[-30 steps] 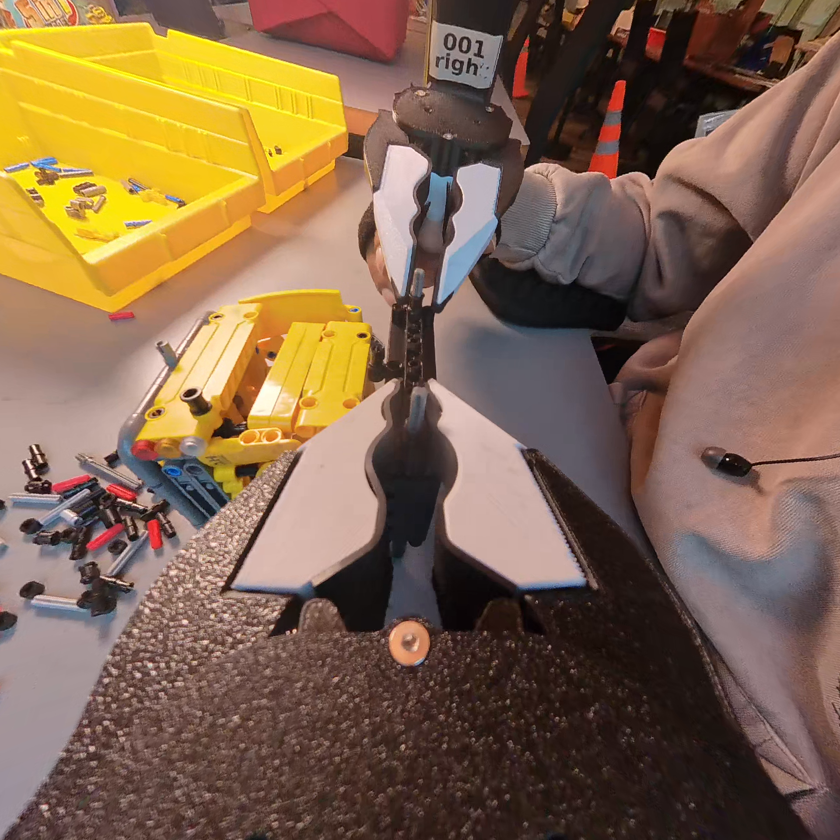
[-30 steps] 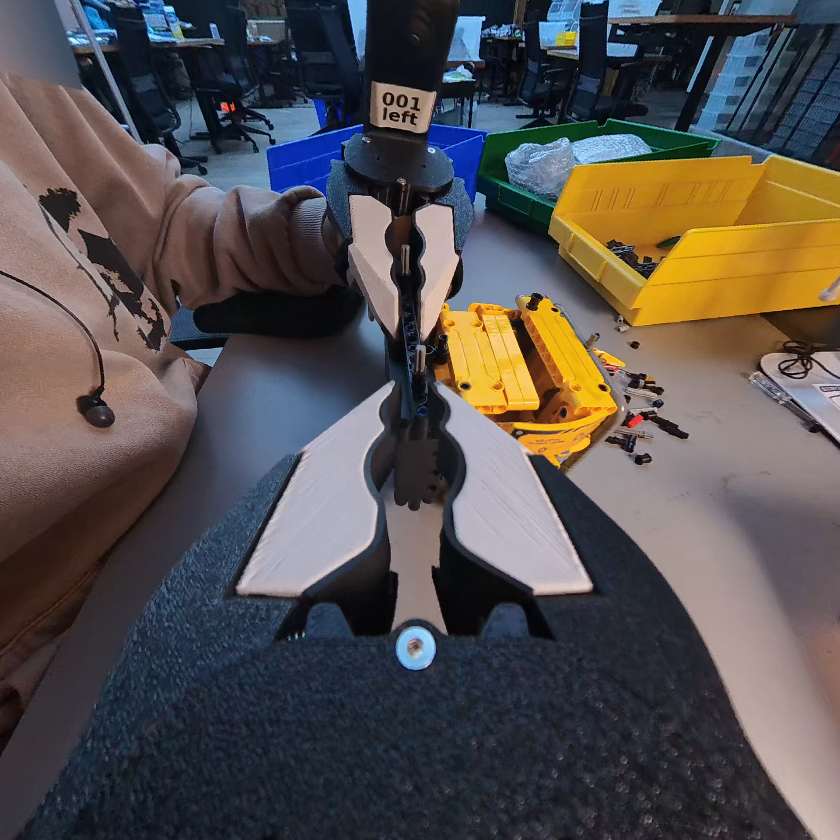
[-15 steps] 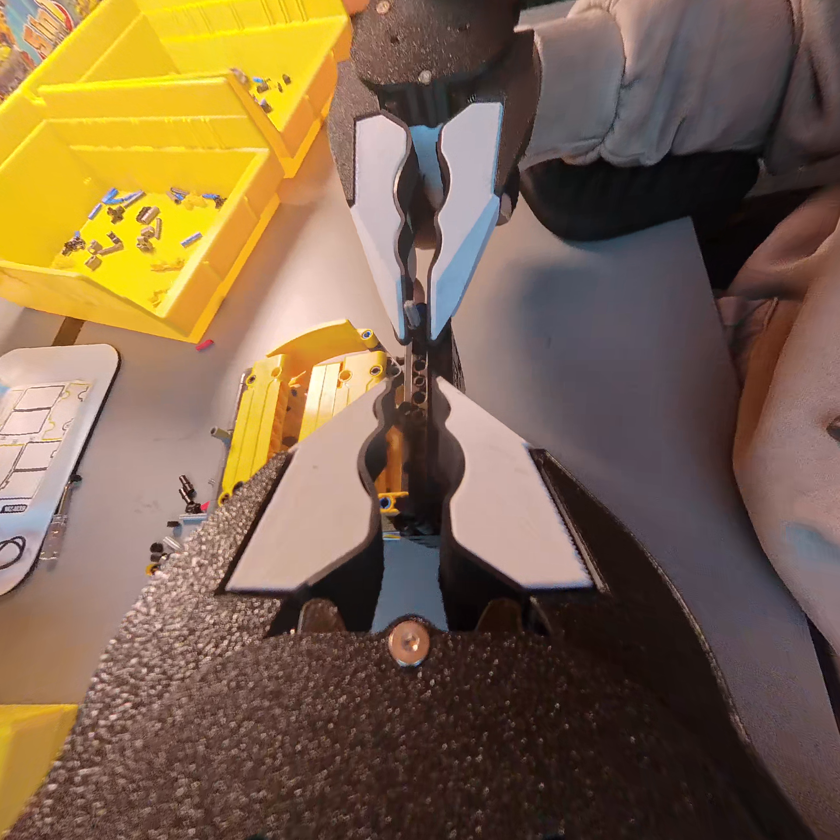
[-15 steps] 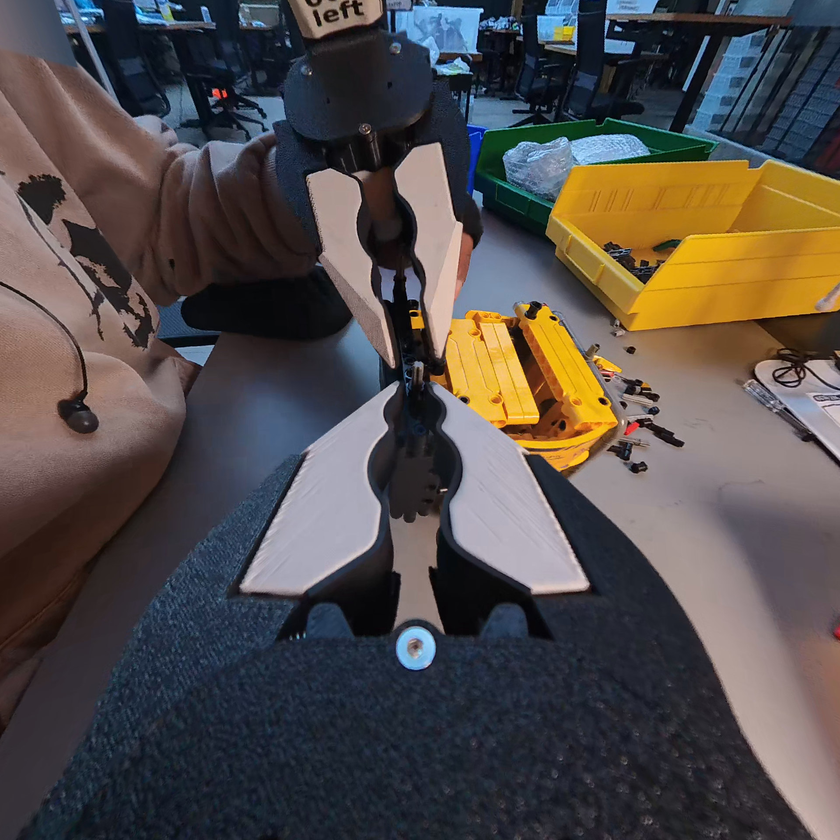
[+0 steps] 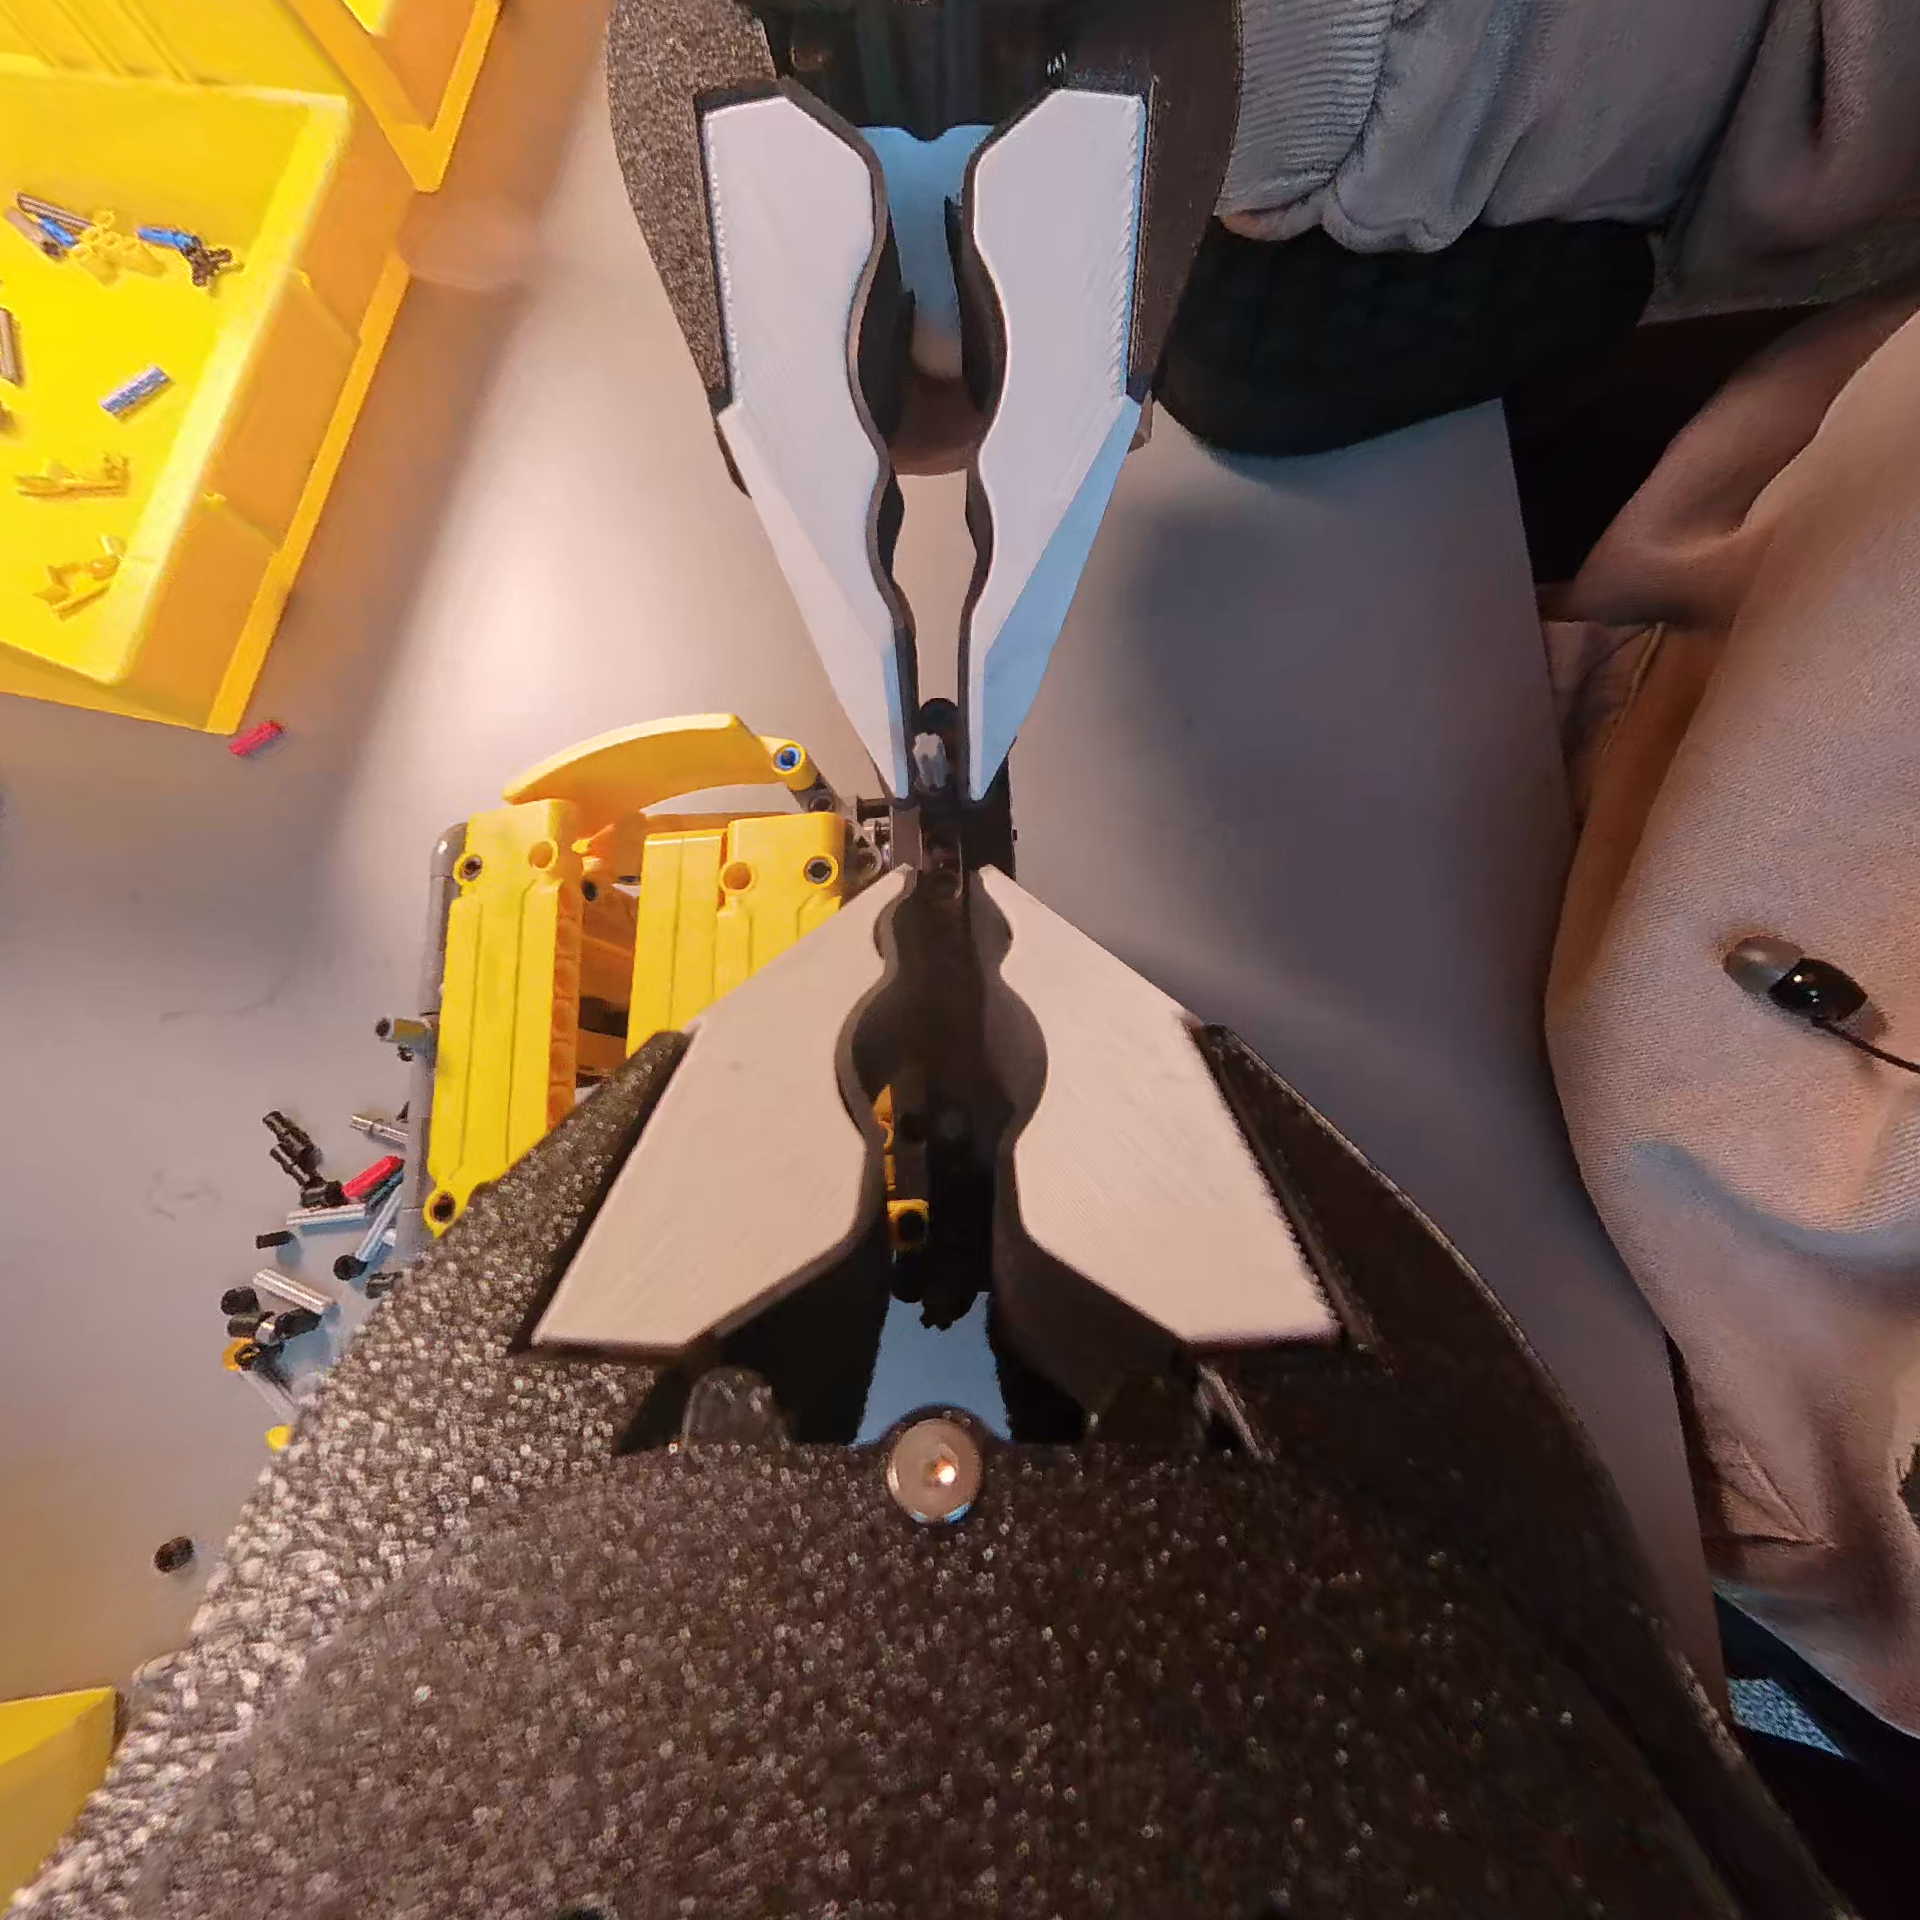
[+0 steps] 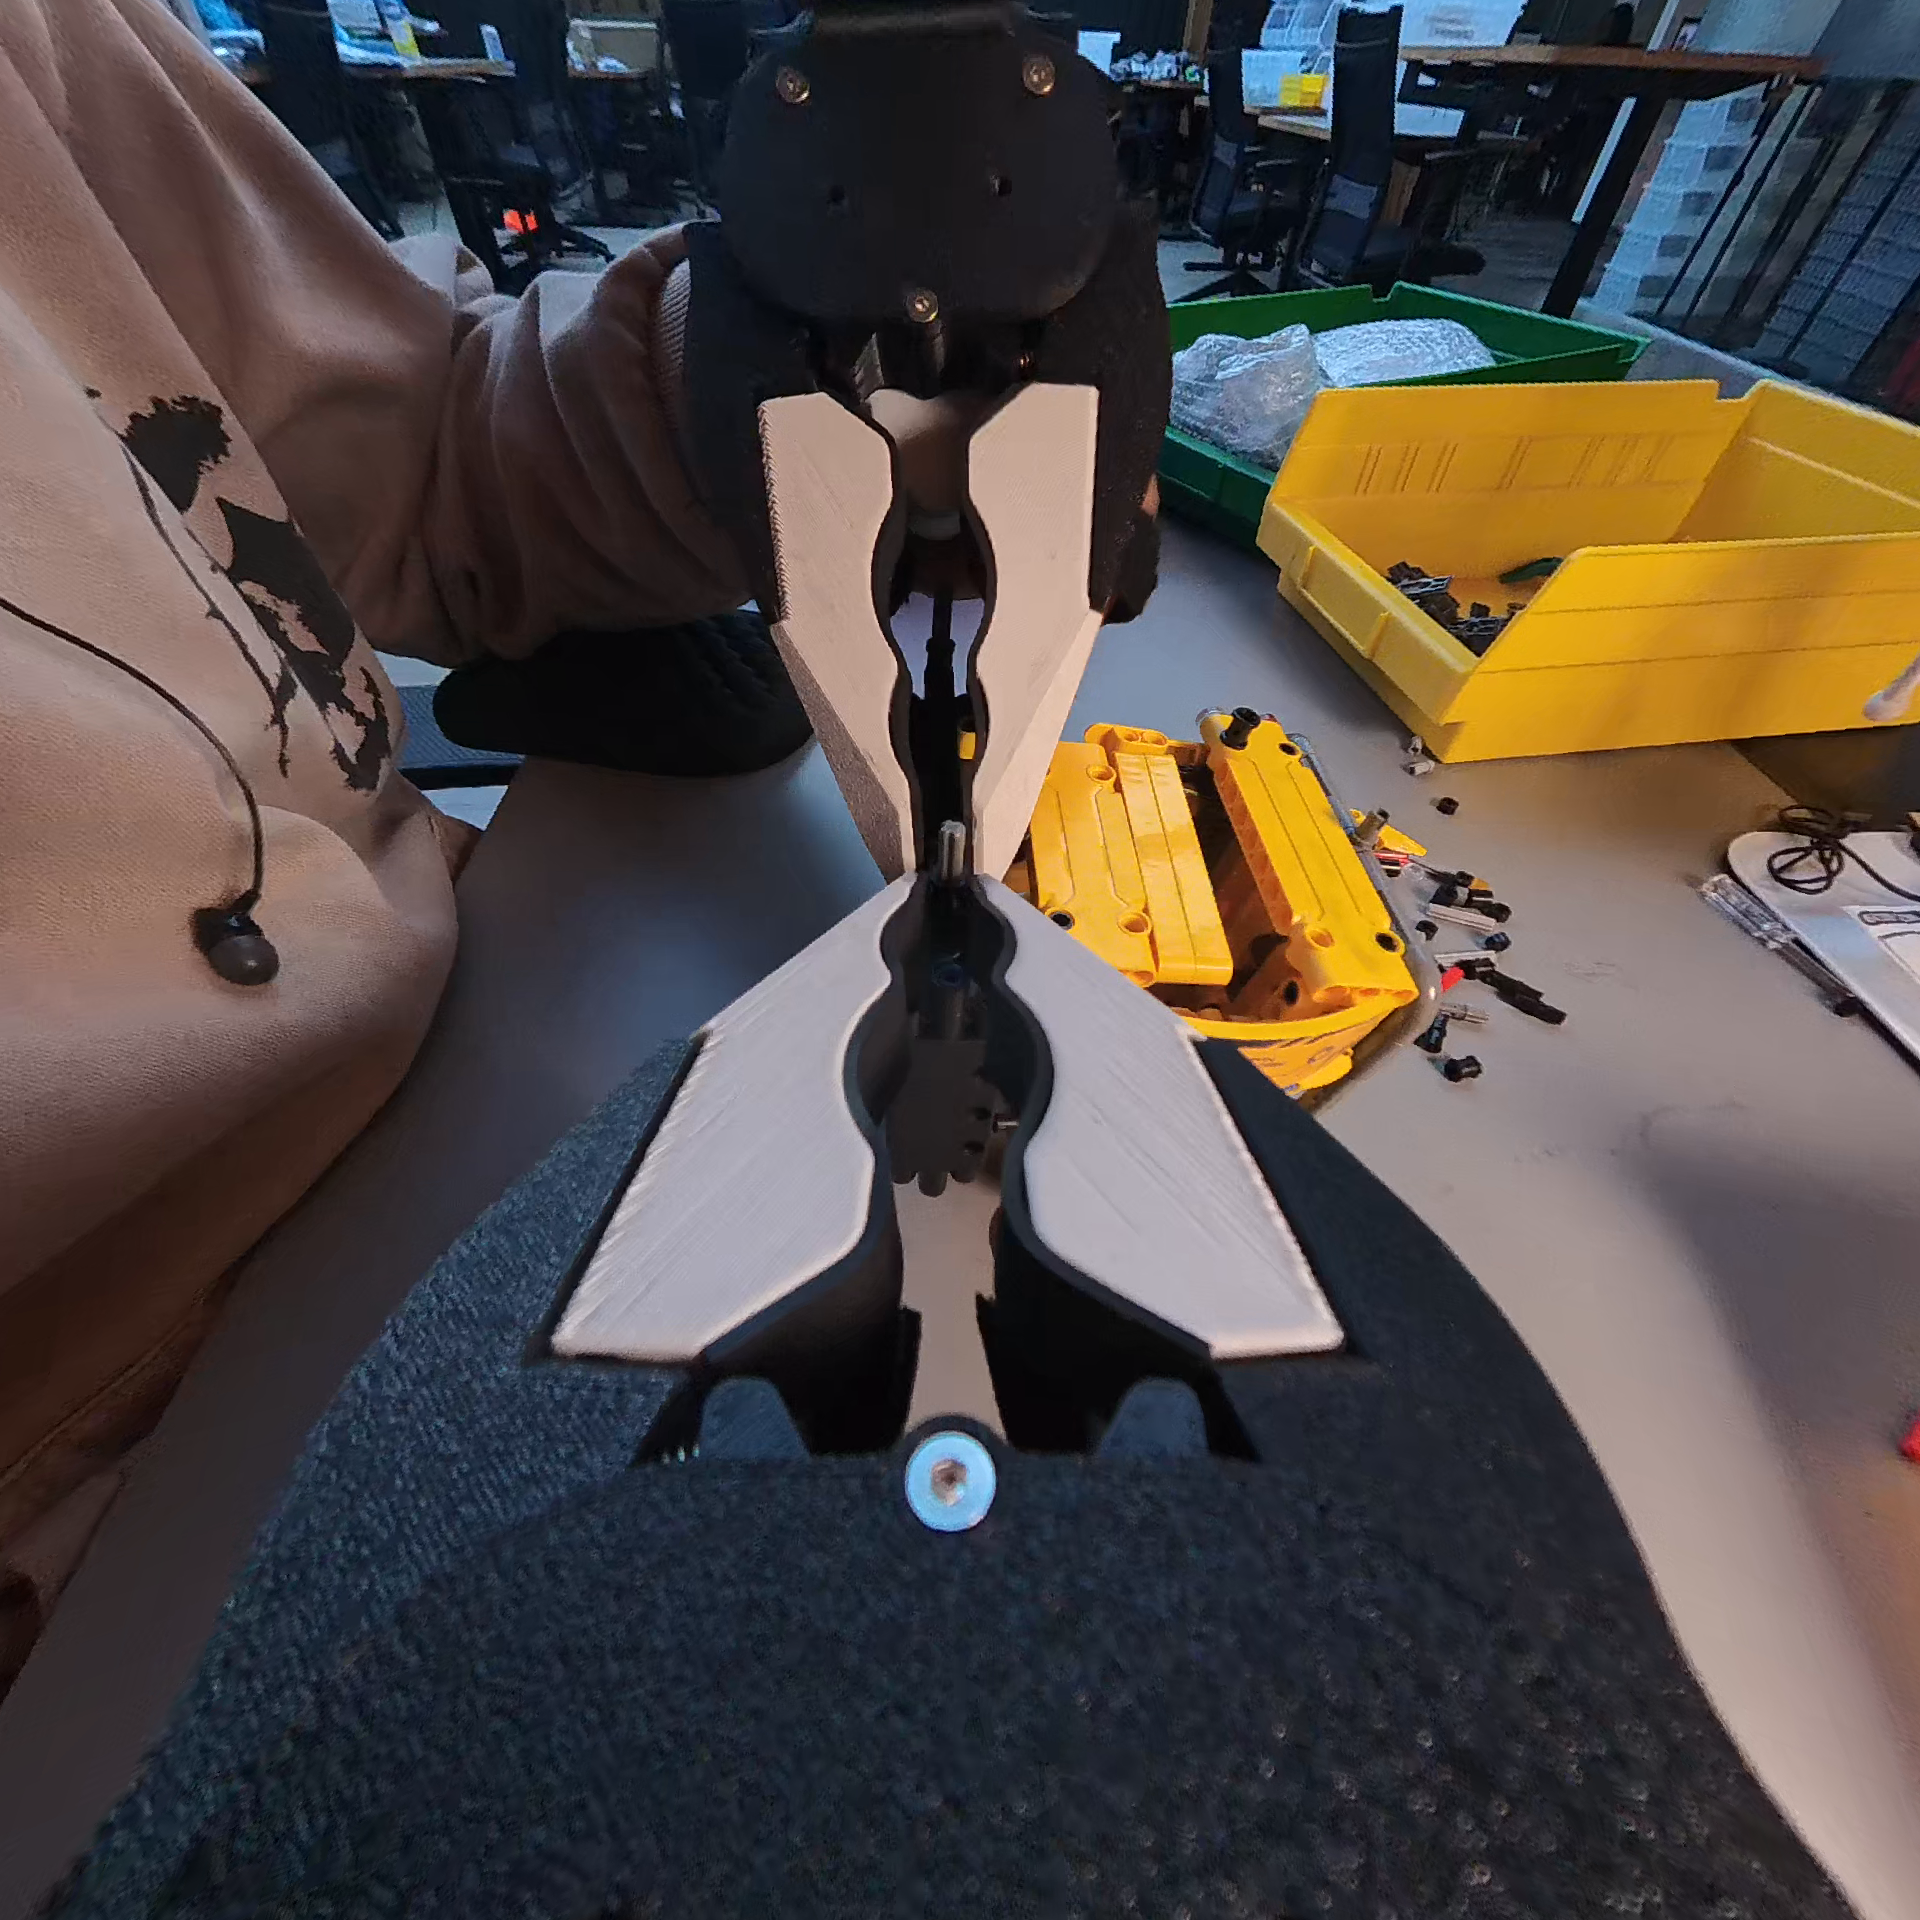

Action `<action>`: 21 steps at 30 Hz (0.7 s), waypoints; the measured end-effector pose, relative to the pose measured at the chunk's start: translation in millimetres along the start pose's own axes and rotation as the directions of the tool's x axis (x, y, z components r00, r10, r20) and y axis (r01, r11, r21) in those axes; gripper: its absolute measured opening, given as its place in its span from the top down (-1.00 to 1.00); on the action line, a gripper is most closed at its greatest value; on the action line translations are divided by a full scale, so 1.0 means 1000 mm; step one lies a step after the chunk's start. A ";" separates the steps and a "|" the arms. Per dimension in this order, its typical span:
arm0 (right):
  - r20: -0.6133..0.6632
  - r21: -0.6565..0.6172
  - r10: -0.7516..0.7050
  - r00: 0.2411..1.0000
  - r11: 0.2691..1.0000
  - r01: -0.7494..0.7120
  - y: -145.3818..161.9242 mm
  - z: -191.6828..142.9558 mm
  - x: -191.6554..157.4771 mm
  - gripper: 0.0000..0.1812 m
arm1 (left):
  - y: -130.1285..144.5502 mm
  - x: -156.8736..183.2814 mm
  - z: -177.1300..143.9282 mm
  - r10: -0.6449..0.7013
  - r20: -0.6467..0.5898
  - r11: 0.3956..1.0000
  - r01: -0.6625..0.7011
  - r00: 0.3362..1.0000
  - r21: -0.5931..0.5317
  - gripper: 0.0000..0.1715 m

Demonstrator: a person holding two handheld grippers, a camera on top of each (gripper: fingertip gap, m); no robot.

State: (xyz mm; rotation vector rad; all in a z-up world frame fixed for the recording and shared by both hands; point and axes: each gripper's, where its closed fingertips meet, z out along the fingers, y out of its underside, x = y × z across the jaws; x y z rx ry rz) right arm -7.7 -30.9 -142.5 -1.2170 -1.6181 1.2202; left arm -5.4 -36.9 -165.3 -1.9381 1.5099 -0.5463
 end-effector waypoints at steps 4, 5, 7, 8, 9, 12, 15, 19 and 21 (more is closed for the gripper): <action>-0.006 -0.002 -0.011 1.000 1.000 0.011 -0.002 0.001 -0.002 0.98 | 0.001 0.002 -0.001 -0.038 -0.029 0.999 0.037 0.999 -0.019 0.88; -0.005 0.034 0.003 1.000 0.999 -0.003 -0.008 -0.001 -0.002 0.98 | 0.001 0.003 0.000 -0.043 -0.036 0.999 0.042 0.998 -0.024 0.88; 0.093 0.344 0.105 0.990 0.930 -0.131 -0.066 -0.026 -0.005 0.98 | -0.002 0.004 0.003 -0.044 -0.043 0.999 0.043 0.998 -0.028 0.88; 0.074 0.363 0.088 0.993 0.925 -0.109 -0.082 -0.034 -0.003 0.98 | -0.004 0.006 0.005 -0.036 -0.052 0.999 0.035 0.998 -0.027 0.88; -0.029 0.285 -0.027 0.999 0.958 0.034 -0.083 -0.034 0.000 0.98 | -0.006 0.008 0.006 -0.031 -0.065 0.999 0.029 0.997 -0.024 0.88; -0.052 0.353 -0.020 0.998 0.935 0.038 -0.098 -0.046 0.000 0.96 | -0.006 0.010 0.006 -0.036 -0.077 0.999 0.035 0.996 -0.020 0.88; -0.070 0.372 0.084 0.994 0.927 -0.053 -0.074 -0.050 0.018 0.96 | -0.007 0.008 0.007 -0.039 -0.053 0.999 0.039 0.998 -0.012 0.88; -0.081 0.360 0.180 0.980 0.922 -0.140 -0.050 -0.051 0.039 0.95 | -0.008 0.007 0.007 -0.021 -0.012 1.000 0.021 1.000 0.006 0.88; -0.095 0.359 0.205 0.974 0.920 -0.159 -0.044 -0.051 0.046 0.95 | -0.009 0.007 0.005 -0.017 -0.004 0.999 0.017 1.000 0.030 0.88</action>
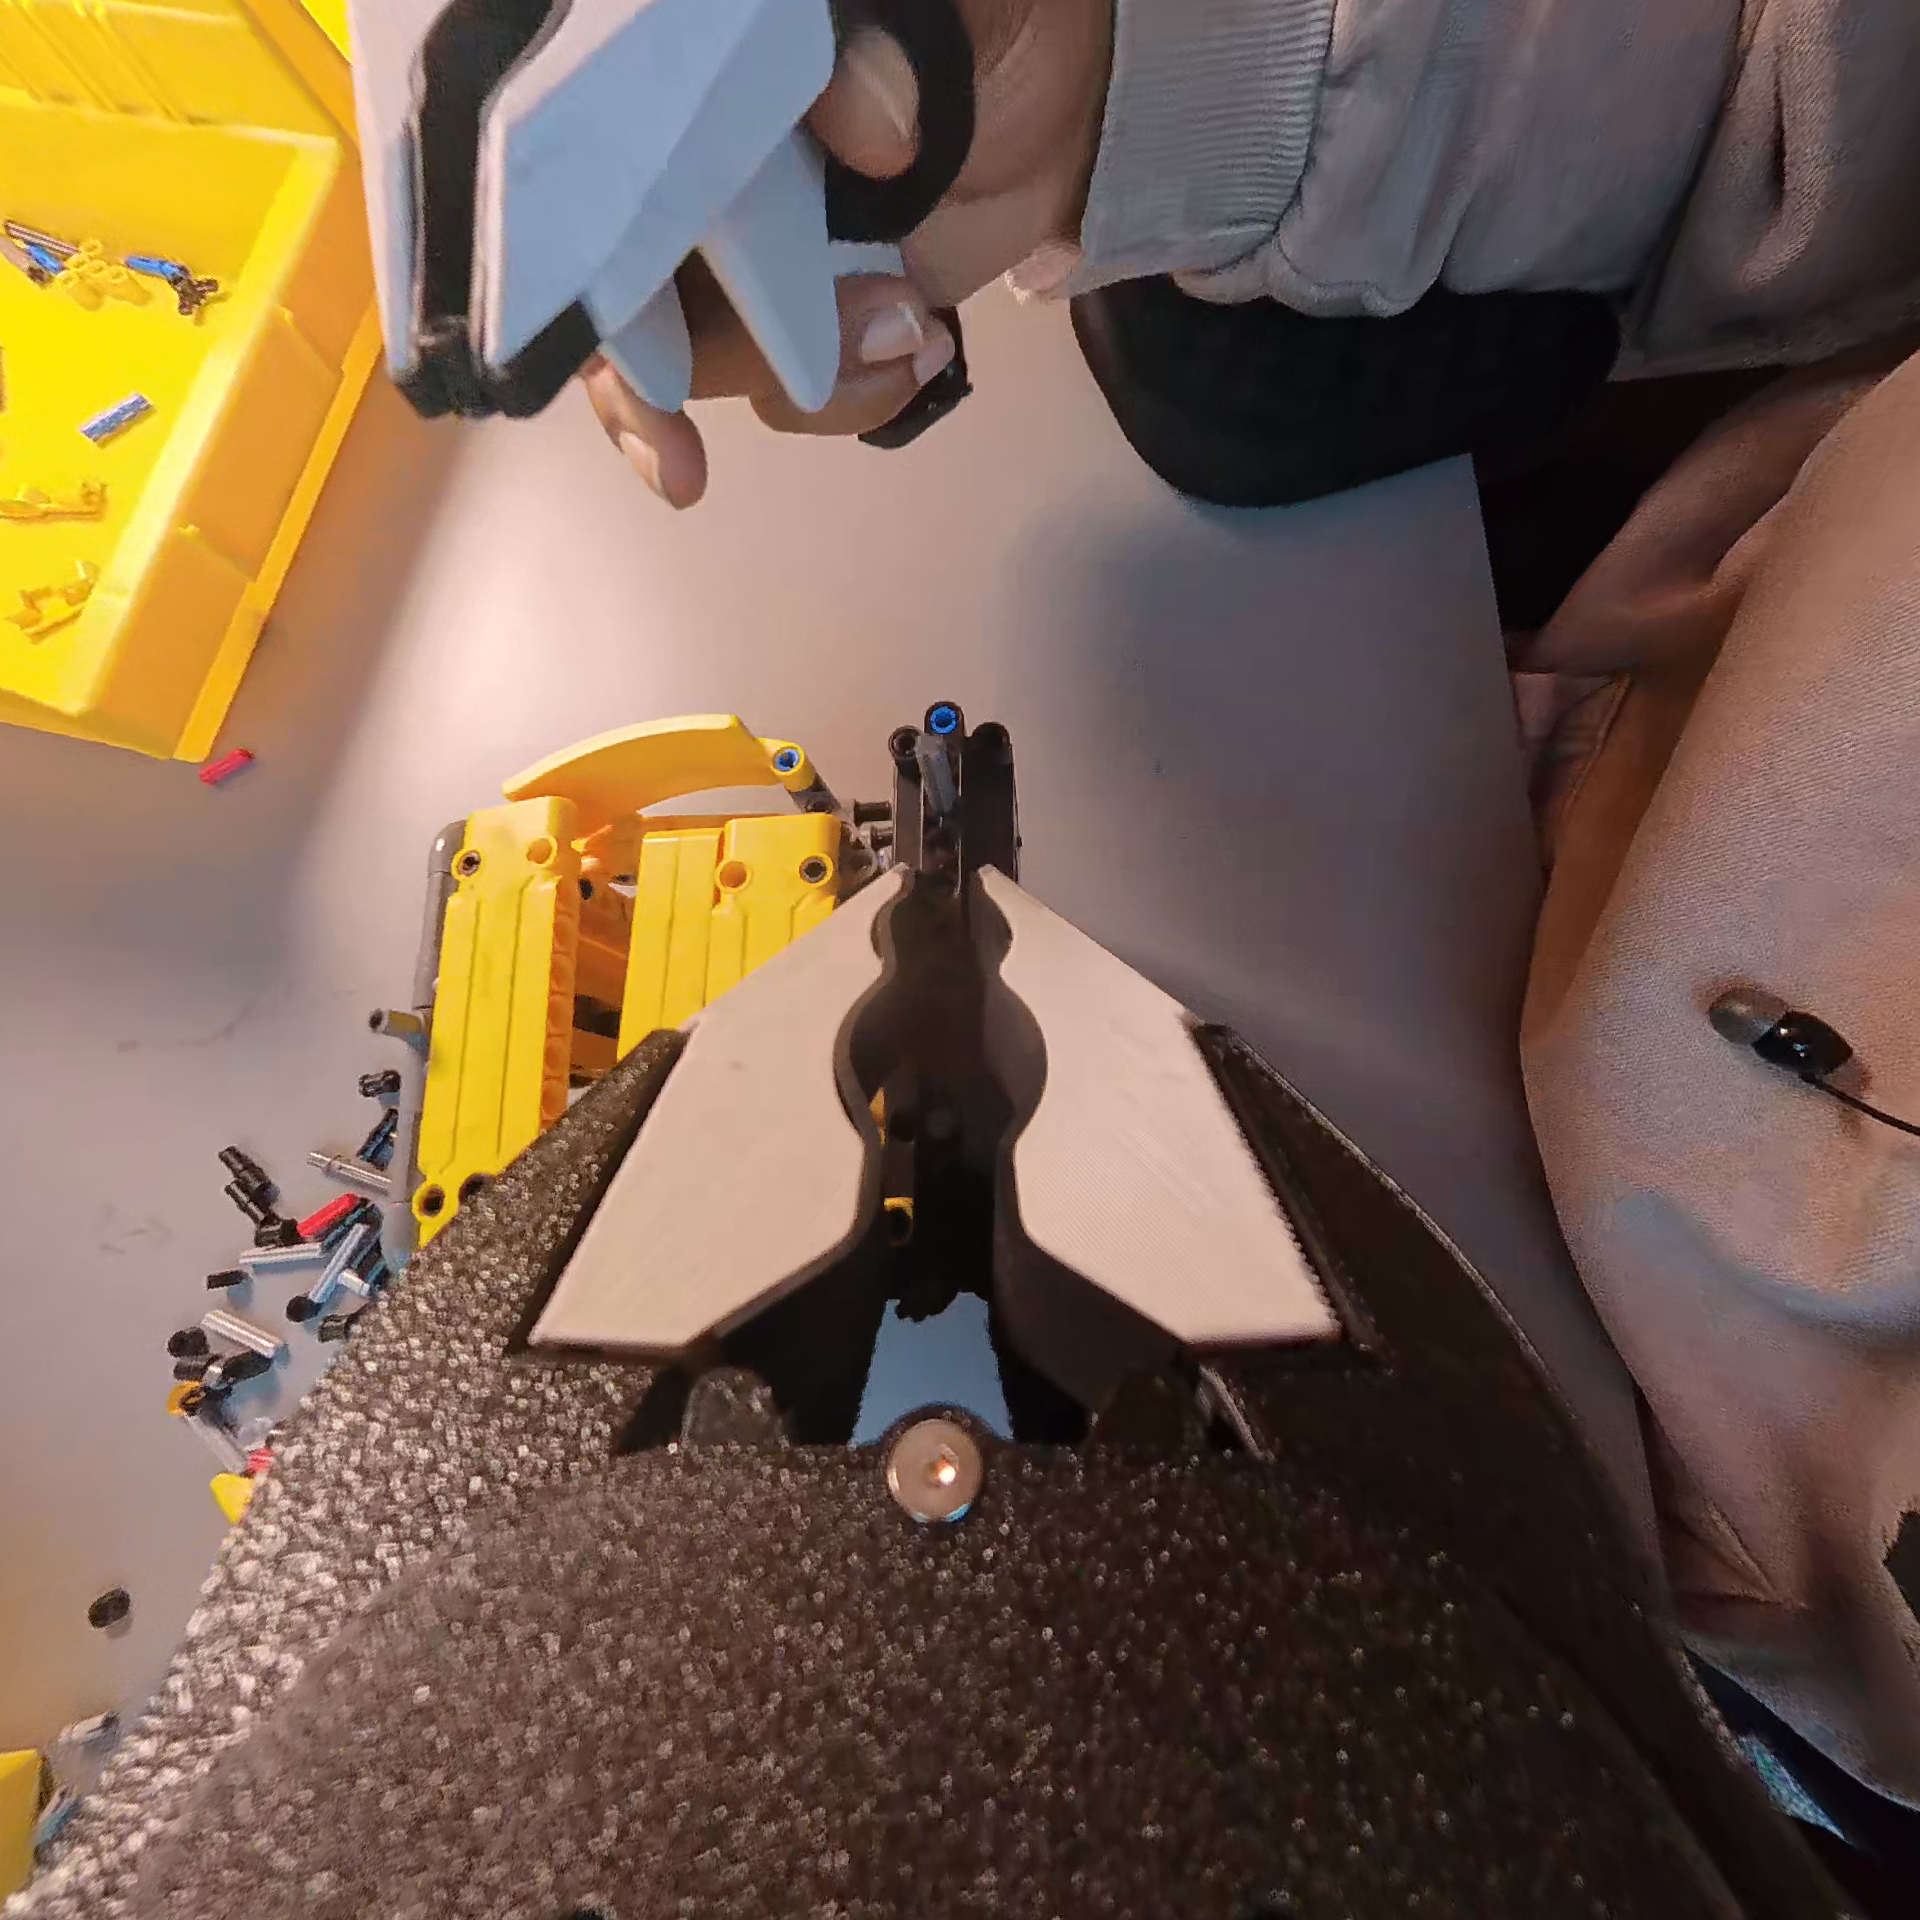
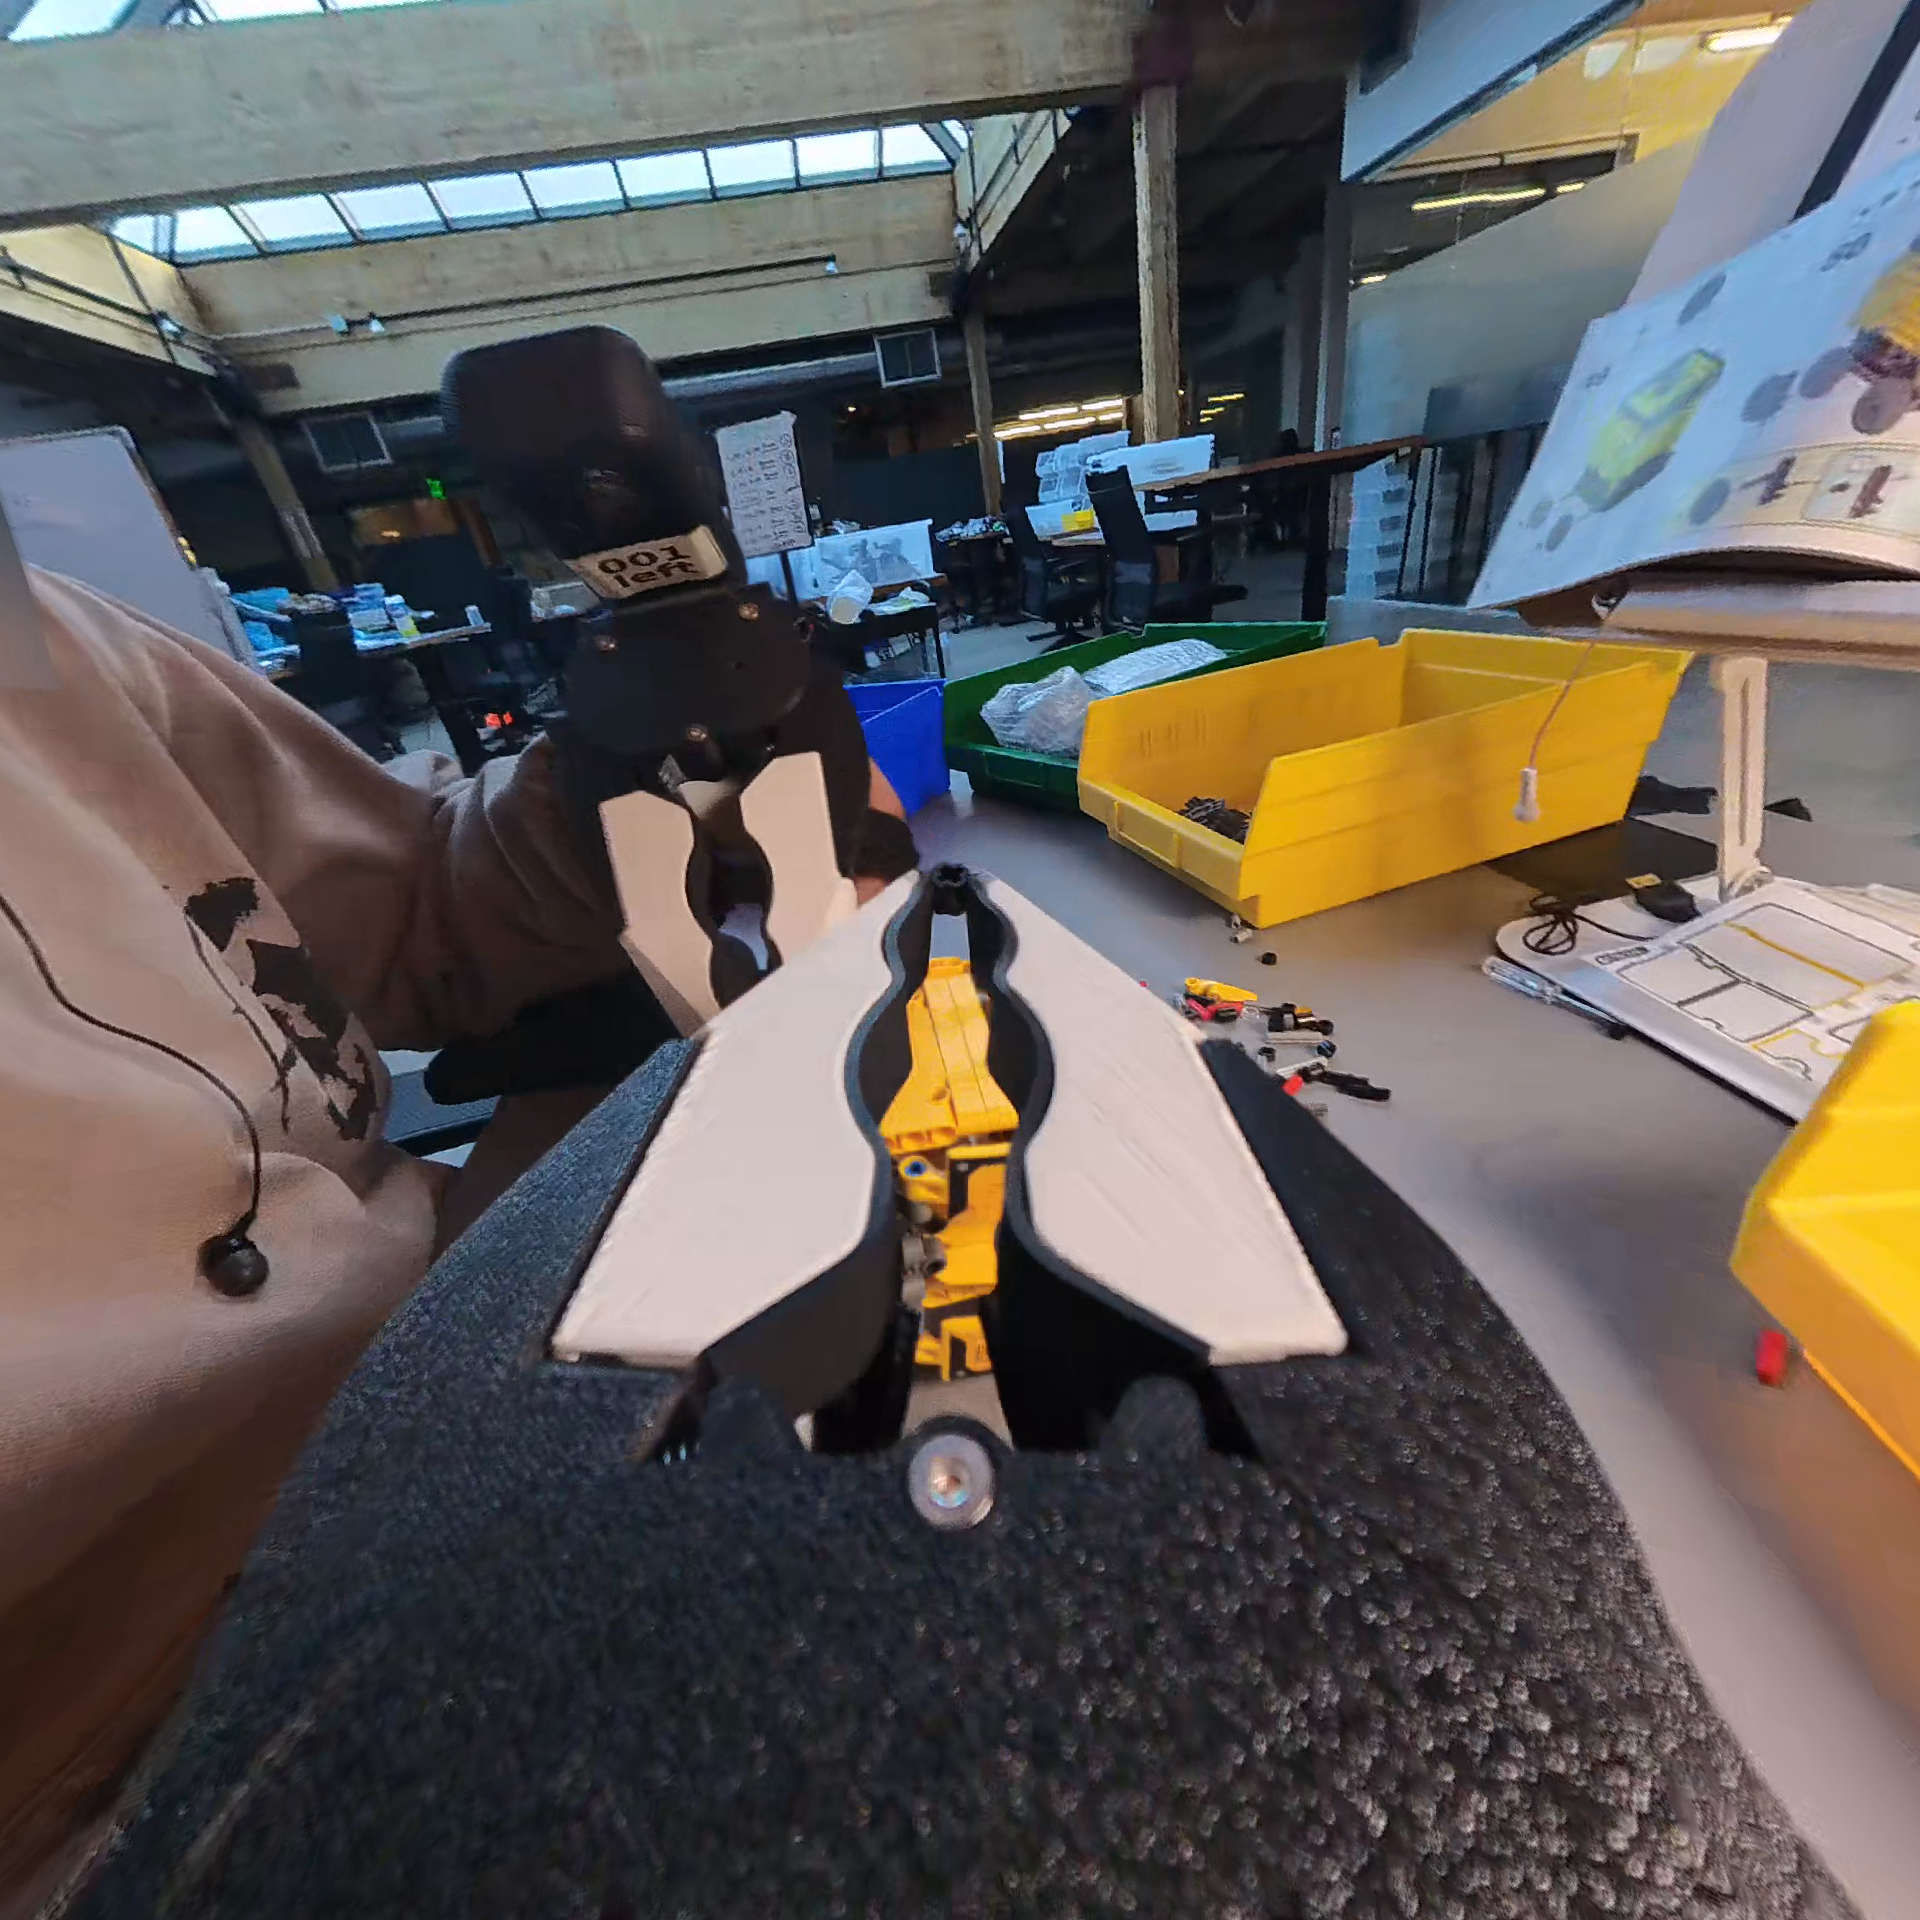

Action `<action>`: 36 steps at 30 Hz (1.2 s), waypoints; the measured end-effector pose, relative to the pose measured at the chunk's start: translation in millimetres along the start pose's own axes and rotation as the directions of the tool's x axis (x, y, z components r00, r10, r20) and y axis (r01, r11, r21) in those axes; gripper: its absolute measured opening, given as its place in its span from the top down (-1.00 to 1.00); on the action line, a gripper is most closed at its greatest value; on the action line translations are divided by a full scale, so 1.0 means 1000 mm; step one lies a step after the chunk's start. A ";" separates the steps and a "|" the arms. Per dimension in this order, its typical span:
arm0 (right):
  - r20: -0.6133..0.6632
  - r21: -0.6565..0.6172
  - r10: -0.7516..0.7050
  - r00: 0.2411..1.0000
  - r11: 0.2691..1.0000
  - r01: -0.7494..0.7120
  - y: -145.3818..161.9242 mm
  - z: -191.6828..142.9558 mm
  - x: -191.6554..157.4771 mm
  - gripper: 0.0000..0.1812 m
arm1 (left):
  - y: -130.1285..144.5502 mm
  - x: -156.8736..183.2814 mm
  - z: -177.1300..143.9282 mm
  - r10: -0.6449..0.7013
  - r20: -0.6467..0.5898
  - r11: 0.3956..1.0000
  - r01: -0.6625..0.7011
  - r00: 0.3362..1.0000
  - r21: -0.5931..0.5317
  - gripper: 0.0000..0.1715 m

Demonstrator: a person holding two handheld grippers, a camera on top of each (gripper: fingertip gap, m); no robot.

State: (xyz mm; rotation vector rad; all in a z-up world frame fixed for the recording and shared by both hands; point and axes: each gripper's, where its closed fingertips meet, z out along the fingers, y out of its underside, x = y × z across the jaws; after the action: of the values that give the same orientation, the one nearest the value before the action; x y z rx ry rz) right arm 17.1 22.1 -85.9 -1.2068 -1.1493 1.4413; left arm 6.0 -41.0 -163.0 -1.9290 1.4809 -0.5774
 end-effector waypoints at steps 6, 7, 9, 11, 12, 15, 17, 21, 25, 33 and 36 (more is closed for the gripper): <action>-0.089 -0.037 -0.081 0.993 0.996 0.078 0.014 0.003 0.013 0.95 | -0.028 -0.013 -0.035 -0.115 -0.067 0.938 0.131 0.991 0.322 0.75; -0.099 -0.047 -0.117 0.988 0.993 0.112 0.014 0.004 0.012 0.95 | -0.031 -0.023 -0.043 -0.167 -0.072 0.905 0.182 0.983 0.384 0.74; -0.125 -0.061 -0.210 0.970 0.977 0.204 0.013 0.009 0.008 0.95 | -0.037 -0.041 -0.057 -0.288 -0.150 0.807 0.324 0.946 0.494 0.73; -0.149 -0.087 -0.323 0.935 0.946 0.313 0.012 0.016 0.003 0.95 | -0.042 -0.051 -0.066 -0.372 -0.278 0.694 0.465 0.885 0.551 0.72; -0.159 -0.103 -0.382 0.911 0.924 0.369 0.011 0.020 0.000 0.95 | -0.043 -0.054 -0.067 -0.395 -0.324 0.660 0.511 0.860 0.551 0.72; -0.194 -0.173 -0.569 0.799 0.822 0.543 0.008 0.033 -0.007 0.95 | -0.047 -0.050 -0.064 -0.392 -0.404 0.639 0.561 0.826 0.527 0.72; -0.209 -0.197 -0.654 0.727 0.756 0.624 0.004 0.039 -0.012 0.95 | -0.049 -0.046 -0.060 -0.388 -0.419 0.656 0.565 0.821 0.500 0.71; -0.199 -0.209 -0.709 0.677 0.705 0.677 0.003 0.044 -0.021 0.94 | -0.052 -0.041 -0.058 -0.380 -0.450 0.653 0.579 0.808 0.488 0.85; -0.195 -0.215 -0.705 0.682 0.709 0.671 0.006 0.044 -0.020 0.94 | -0.049 -0.042 -0.057 -0.374 -0.413 0.679 0.549 0.830 0.488 0.91; 0.004 -0.184 -0.278 0.961 0.944 0.274 0.019 0.033 -0.026 0.67 | 0.085 -0.161 -0.078 -0.462 0.384 0.879 0.358 0.799 0.314 0.91; 0.105 -0.289 -0.229 0.968 0.924 0.250 0.031 0.040 -0.034 0.67 | 0.132 -0.173 -0.057 -0.528 0.376 0.849 0.465 0.761 0.251 0.91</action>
State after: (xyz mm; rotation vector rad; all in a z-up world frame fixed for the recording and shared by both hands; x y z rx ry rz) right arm -21.3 -20.7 -107.6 -1.1776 -1.5506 1.1583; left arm -170.3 91.1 -210.4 -2.1630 0.6195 -0.4195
